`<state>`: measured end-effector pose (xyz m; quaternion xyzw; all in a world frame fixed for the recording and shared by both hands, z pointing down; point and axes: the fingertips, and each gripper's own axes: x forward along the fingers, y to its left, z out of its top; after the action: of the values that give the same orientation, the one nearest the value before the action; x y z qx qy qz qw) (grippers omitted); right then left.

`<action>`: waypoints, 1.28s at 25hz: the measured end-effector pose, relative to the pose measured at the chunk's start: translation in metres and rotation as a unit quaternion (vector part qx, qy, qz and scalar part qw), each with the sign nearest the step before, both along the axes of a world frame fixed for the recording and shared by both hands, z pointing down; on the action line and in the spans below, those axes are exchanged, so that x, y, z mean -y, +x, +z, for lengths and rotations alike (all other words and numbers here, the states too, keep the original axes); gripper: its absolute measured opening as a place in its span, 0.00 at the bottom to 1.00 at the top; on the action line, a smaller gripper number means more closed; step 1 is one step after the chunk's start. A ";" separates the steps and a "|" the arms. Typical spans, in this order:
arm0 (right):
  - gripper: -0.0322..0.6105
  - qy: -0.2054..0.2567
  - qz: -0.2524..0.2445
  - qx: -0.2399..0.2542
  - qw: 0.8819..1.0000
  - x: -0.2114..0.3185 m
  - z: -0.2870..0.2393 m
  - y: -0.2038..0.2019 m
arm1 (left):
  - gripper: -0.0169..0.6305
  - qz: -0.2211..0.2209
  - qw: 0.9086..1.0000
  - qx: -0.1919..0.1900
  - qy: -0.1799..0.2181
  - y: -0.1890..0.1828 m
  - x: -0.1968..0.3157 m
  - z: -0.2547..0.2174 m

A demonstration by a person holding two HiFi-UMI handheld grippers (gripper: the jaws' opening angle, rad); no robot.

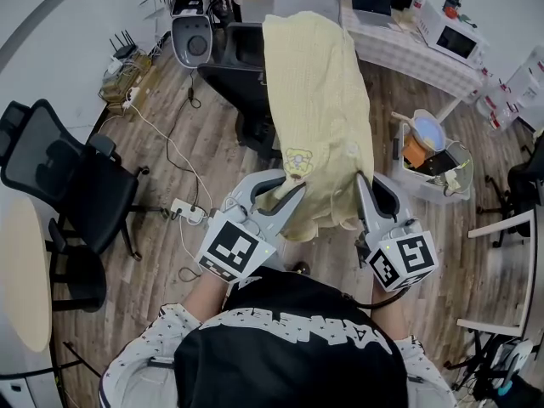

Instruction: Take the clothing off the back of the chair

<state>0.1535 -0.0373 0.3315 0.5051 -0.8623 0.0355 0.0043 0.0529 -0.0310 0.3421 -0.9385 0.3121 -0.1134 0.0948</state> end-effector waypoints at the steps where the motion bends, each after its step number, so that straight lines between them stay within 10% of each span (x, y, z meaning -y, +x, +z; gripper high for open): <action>1: 0.11 0.000 0.000 -0.001 1.000 0.000 0.000 0.000 | 0.13 0.001 1.000 0.000 0.001 0.000 0.000 0.000; 32: 0.11 -0.015 0.017 0.002 1.000 0.001 0.006 0.011 | 0.12 0.026 1.000 0.009 -0.007 0.014 0.003 0.006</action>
<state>0.1643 -0.0381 0.3380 0.5193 -0.8531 0.0495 0.0095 0.0670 -0.0342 0.3477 -0.9459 0.2859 -0.1215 0.0940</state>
